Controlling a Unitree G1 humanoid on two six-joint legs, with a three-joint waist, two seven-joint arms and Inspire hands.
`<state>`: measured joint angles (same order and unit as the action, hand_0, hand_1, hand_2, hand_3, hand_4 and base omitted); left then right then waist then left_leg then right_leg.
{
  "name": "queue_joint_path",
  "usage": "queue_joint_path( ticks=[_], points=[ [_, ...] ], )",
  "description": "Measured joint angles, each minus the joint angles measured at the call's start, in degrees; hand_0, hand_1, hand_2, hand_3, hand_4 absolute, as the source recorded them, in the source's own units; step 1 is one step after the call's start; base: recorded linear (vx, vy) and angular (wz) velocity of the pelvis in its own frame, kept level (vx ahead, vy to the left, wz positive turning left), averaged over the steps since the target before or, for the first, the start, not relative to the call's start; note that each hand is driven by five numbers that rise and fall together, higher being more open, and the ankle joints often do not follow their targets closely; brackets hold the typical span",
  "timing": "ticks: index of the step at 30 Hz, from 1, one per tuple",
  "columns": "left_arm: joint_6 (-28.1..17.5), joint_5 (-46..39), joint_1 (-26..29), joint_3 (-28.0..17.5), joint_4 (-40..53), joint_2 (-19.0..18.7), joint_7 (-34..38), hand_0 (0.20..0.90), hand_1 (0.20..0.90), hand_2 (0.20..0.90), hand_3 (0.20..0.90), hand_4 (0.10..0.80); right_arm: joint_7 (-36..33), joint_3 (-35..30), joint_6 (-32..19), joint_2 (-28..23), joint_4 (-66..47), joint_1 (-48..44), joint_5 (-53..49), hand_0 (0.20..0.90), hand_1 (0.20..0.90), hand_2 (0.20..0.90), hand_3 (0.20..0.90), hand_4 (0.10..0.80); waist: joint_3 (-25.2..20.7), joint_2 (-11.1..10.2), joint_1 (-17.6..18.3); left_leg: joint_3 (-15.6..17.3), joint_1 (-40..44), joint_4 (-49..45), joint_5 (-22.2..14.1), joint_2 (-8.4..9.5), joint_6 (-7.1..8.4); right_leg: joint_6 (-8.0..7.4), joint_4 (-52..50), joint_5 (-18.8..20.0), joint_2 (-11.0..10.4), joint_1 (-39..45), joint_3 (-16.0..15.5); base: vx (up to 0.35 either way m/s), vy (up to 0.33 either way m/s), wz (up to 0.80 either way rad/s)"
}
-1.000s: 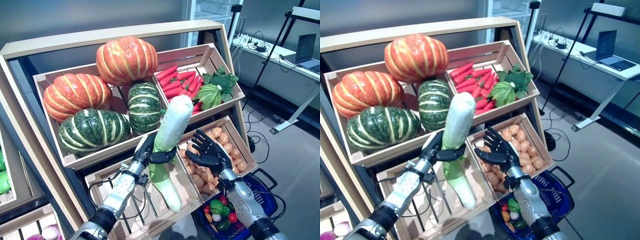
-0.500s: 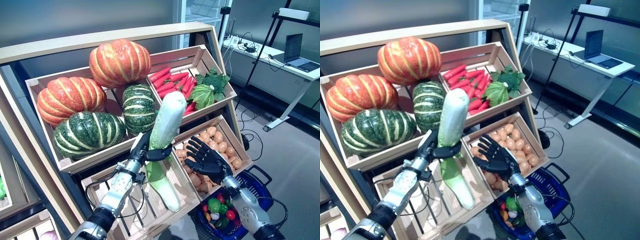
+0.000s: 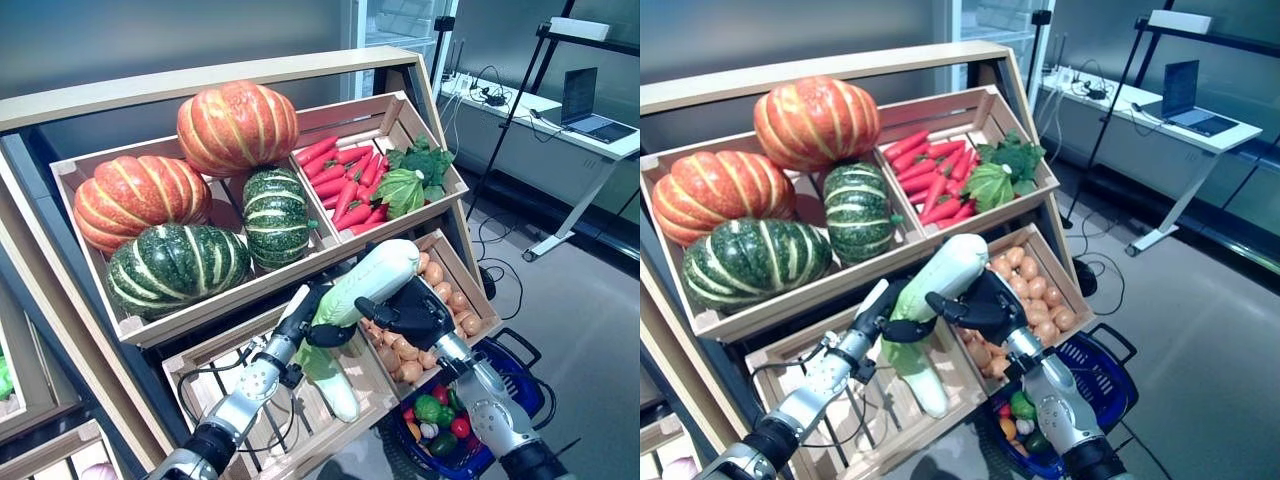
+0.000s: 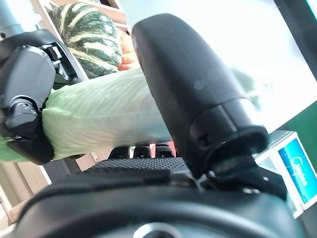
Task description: Put vegetables into the basket
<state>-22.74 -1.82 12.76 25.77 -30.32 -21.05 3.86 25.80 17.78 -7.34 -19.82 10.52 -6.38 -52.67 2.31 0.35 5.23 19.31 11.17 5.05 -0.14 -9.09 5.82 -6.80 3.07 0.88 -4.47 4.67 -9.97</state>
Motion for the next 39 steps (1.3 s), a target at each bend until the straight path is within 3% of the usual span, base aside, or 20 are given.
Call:
queue_joint_path(
  ticks=[11, 12, 13, 30, 31, 32, 36, 39],
  points=[
    [0.0, 1.6, 0.2, -0.1, -0.6, 0.0, 1.4, 0.3, 0.3, 0.3, 0.3, 0.4, -3.8, 1.6, 4.2, -0.6, -0.2, -4.3, -0.1, 0.9, 0.9, 0.9, 0.9, 0.8, 0.0, 0.1, -0.4, -0.8, 0.1, 0.0, 0.0, 0.02, 0.0, -0.05, 1.0, 0.2, 0.0, 1.1, -0.9, -0.004, -0.007, 0.04],
    [0.0, 1.8, 0.4, -0.1, -0.9, 0.1, 1.5, 0.3, 0.3, 0.3, 0.3, 0.4, -4.4, 1.7, 4.4, -0.5, -0.2, -4.5, -0.1, 0.815, 0.815, 0.815, 0.815, 0.744, 0.0, 0.1, -0.4, -0.9, 0.0, 0.0, 0.0, 0.02, 0.01, -0.05, 1.0, 0.2, -0.1, 1.1, -1.1, -0.002, -0.01, 0.07],
    [0.0, 2.0, 0.7, 0.0, -1.2, 0.1, 1.5, 0.3, 0.3, 0.3, 0.3, 0.4, -4.6, 1.7, 4.5, -0.5, -0.2, -4.6, -0.1, 0.3, 0.3, 0.3, 0.3, 0.4, 0.0, 0.1, -0.4, -1.1, 0.0, 0.0, 0.0, 0.03, 0.01, -0.05, 1.1, 0.2, -0.1, 1.2, -1.2, 0.001, -0.008, 0.06],
    [0.0, 3.1, 1.7, 2.5, -1.2, 0.1, 1.8, 0.3, 0.3, 0.3, 0.3, 0.4, -9.1, 1.3, 4.0, -1.3, -0.2, -5.3, 0.3, 0.3, 0.3, 0.3, 0.3, 0.4, 0.1, 0.3, -0.2, -1.5, -0.1, 0.0, 0.0, 0.14, 0.01, -0.14, 1.7, 0.4, -0.2, 1.7, -1.5, 0.0, -0.002, 0.01],
    [0.0, 3.3, 1.7, 2.5, -1.2, 0.1, 1.9, 0.387, 0.387, 0.387, 0.387, 0.458, -9.1, 1.3, 4.0, -1.4, -0.2, -5.3, 0.3, 0.3, 0.3, 0.3, 0.3, 0.4, 0.1, 0.3, -0.1, -1.5, -0.1, 0.0, 0.0, 0.13, 0.01, -0.14, 1.8, 0.4, -0.1, 1.7, -1.5, 0.0, 0.0, 0.0],
    [0.0, 3.4, 1.7, 2.5, -1.2, 0.1, 1.9, 0.9, 0.9, 0.9, 0.9, 0.8, -9.1, 1.3, 4.0, -1.5, -0.2, -5.3, 0.3, 0.3, 0.3, 0.3, 0.3, 0.4, 0.1, 0.3, -0.1, -1.5, -0.1, 0.0, 0.0, 0.13, 0.01, -0.14, 1.8, 0.4, -0.2, 1.7, -1.5, 0.0, 0.0, 0.0],
    [0.0, 4.6, 1.7, 2.5, -1.1, -0.1, 2.1, 0.9, 0.9, 0.9, 0.9, 0.8, -9.1, 1.1, 3.9, -1.9, -0.2, -5.3, 0.7, 0.3, 0.3, 0.3, 0.3, 0.4, 0.0, 0.3, 0.0, -1.5, -0.1, 0.0, 0.0, 0.14, 0.01, -0.14, 1.8, 0.4, -0.2, 1.7, -1.5, 0.0, 0.0, 0.0],
    [0.0, 10.0, 1.7, 2.4, -1.1, -0.5, 3.3, 0.9, 0.9, 0.9, 0.9, 0.8, -9.1, 0.5, 3.9, -2.7, -0.2, -4.8, 1.1, 0.3, 0.3, 0.3, 0.3, 0.4, 0.0, 0.3, 0.1, -1.4, -0.1, 0.0, 0.0, 0.13, 0.01, -0.14, 1.8, 0.4, -0.1, 1.6, -1.4, 0.0, 0.0, 0.0]
  ],
)
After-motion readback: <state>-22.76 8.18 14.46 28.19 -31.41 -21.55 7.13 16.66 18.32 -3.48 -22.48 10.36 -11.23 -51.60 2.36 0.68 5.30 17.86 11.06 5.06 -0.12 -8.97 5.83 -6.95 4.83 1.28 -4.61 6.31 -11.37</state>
